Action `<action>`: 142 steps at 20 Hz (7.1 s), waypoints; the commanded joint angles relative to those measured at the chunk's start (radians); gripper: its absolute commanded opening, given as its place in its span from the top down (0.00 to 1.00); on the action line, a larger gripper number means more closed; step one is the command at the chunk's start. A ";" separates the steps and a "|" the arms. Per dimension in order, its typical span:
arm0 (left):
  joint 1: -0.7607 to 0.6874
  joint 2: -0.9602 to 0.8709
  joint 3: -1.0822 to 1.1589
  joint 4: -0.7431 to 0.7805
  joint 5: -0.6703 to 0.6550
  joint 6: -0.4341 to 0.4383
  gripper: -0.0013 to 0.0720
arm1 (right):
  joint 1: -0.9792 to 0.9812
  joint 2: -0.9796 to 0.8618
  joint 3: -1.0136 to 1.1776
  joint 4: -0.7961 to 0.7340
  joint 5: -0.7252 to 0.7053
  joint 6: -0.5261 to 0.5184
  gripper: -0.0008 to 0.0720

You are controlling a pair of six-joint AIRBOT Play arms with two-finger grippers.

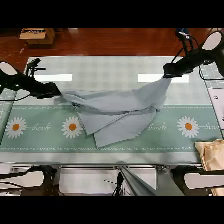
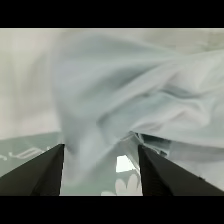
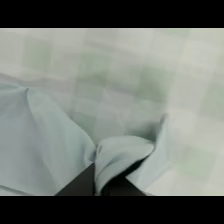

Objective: Fold the shirts.

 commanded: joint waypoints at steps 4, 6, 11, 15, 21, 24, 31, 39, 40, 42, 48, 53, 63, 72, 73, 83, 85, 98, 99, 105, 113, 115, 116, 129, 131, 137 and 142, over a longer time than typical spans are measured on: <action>0.153 0.139 -0.058 -0.012 -0.230 -0.056 0.23 | 0.001 -0.011 0.001 -0.001 0.022 -0.025 0.94; 0.168 0.214 -0.193 -0.119 -0.251 -0.055 0.23 | 0.001 -0.011 0.001 -0.006 0.021 -0.028 0.94; 0.021 0.274 -0.510 -0.391 -0.145 -0.010 0.23 | 0.001 -0.011 0.001 -0.008 0.023 -0.040 0.94; -0.151 0.259 -0.629 -0.393 0.007 -0.030 0.23 | 0.001 -0.011 0.001 -0.008 0.032 -0.043 0.94; -0.219 0.197 -0.636 -0.439 0.123 -0.048 0.23 | 0.001 -0.011 0.001 -0.008 0.032 -0.043 0.94; -0.248 0.145 -0.636 -0.459 0.169 -0.048 0.23 | 0.001 -0.011 0.001 -0.008 0.033 -0.043 0.94; -0.294 0.088 -0.635 -0.537 0.298 -0.039 0.85 | 0.001 -0.011 0.001 -0.008 0.046 -0.043 0.94; -0.228 0.270 -0.554 -0.537 0.124 0.095 0.96 | -0.001 -0.008 0.001 -0.033 0.059 -0.048 0.94; -0.204 0.330 -0.529 -0.537 0.116 0.095 0.96 | -0.001 -0.003 0.001 -0.029 0.058 -0.048 0.94; -0.148 0.453 -0.462 -0.537 0.101 0.095 0.96 | -0.001 0.017 0.001 -0.026 0.053 -0.048 0.94; -0.023 0.698 -0.174 -0.537 0.121 0.094 0.96 | -0.001 0.232 0.002 0.102 -0.069 -0.074 0.94; 0.032 0.766 0.172 -0.536 0.198 0.094 0.96 | -0.001 0.583 0.043 0.100 -0.417 -0.074 0.94; 0.039 0.795 0.858 -0.211 -0.075 -0.220 0.96 | -0.001 0.960 0.277 -0.229 -0.312 0.171 0.94; 0.039 0.856 0.815 -0.056 -0.578 -0.352 0.96 | -0.001 0.933 0.322 -0.400 0.308 0.181 0.94; 0.039 0.856 0.765 -0.056 -0.596 -0.351 0.96 | -0.001 0.885 0.322 -0.397 0.410 0.148 0.94; 0.039 0.763 -0.013 -0.060 -0.229 -0.173 0.96 | 0.004 0.243 0.294 -0.151 0.175 0.044 0.94; 0.037 0.678 -0.103 -0.061 -0.045 -0.147 0.96 | 0.004 0.123 0.294 -0.097 0.083 0.044 0.94; -0.052 0.077 -0.135 -0.086 0.220 -0.137 0.68 | -0.007 -0.277 0.298 -0.011 -0.042 0.061 0.53; -0.021 0.089 -0.122 -0.069 0.169 -0.137 0.47 | -0.016 -0.259 0.307 -0.021 -0.012 0.004 0.44; 0.259 0.304 -0.128 0.022 -0.286 -0.107 0.32 | -0.229 -0.055 0.310 -0.162 0.252 -0.021 0.38; 0.272 0.519 -0.761 -0.252 -0.280 -0.024 0.14 | -0.473 0.139 -0.066 0.051 0.228 -0.055 0.38; 0.258 0.518 -0.829 -0.252 -0.219 -0.024 0.14 | -0.474 0.168 -0.113 0.050 0.192 -0.061 0.38; 0.244 0.517 -0.855 -0.248 -0.193 -0.025 0.14 | -0.474 0.173 -0.121 0.049 0.187 -0.062 0.38; -0.062 0.319 -0.855 -0.292 0.076 -0.074 0.16 | -0.474 0.172 -0.121 0.046 0.195 -0.069 0.38; -0.119 0.270 -0.855 -0.349 0.151 -0.073 0.56 | -0.474 0.172 -0.121 0.046 0.211 -0.069 0.38; -0.148 0.251 -0.854 -0.361 0.137 -0.005 0.95 | -0.495 0.172 -0.158 -0.023 0.222 -0.069 0.38; -0.148 0.257 -0.853 -0.361 0.129 0.002 0.96 | -0.623 0.172 -0.419 0.098 0.217 -0.093 0.28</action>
